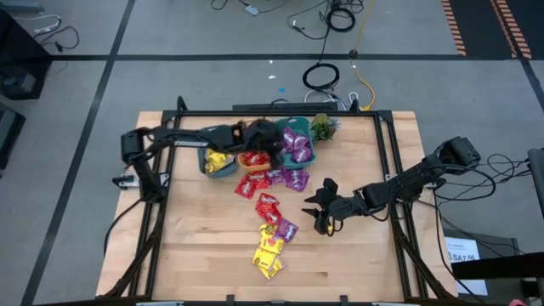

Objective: Sort candy
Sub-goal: Put the red candy into the yellow bin

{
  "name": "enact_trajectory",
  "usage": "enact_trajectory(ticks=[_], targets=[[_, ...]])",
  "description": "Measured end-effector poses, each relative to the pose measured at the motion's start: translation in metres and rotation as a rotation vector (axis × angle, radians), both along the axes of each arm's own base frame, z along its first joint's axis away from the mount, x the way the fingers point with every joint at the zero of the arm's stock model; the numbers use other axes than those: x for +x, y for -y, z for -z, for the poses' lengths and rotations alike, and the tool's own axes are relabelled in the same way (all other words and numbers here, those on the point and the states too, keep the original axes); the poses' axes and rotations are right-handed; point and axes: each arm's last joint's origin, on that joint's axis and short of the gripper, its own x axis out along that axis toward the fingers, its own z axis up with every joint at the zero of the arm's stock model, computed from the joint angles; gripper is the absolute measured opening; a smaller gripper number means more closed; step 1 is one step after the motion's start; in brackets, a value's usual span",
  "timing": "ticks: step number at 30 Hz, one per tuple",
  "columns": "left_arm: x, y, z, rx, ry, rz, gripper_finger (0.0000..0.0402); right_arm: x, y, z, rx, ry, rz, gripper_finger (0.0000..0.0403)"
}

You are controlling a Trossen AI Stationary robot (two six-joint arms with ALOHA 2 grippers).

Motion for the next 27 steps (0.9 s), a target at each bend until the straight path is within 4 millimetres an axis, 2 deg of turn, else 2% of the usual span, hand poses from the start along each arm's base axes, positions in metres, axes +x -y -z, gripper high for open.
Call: enact_trajectory(ticks=[4, 11, 14, 21, 27], targets=[[-0.033, 0.022, 0.019, -0.041, 0.051, -0.004, 0.0127, 0.000, 0.000, 0.000, 0.001, 0.006, 0.000, 0.0153], [-0.103, 0.069, 0.046, -0.148, 0.244, 0.012, 0.0128, 0.002, 0.000, -0.003, 0.001, 0.035, 0.006, 0.0153], [-0.118, 0.087, 0.057, -0.163, 0.301, 0.037, 0.0128, 0.003, 0.001, -0.005, -0.016, 0.057, 0.029, 0.0153], [-0.126, 0.119, 0.082, -0.094, 0.250, -0.041, 0.0128, 0.003, 0.002, -0.006, -0.033, 0.076, 0.063, 0.0153], [-0.124, 0.126, 0.111, -0.063, 0.173, -0.164, 0.0128, 0.004, 0.001, -0.006, -0.030, 0.083, 0.063, 0.0153]])
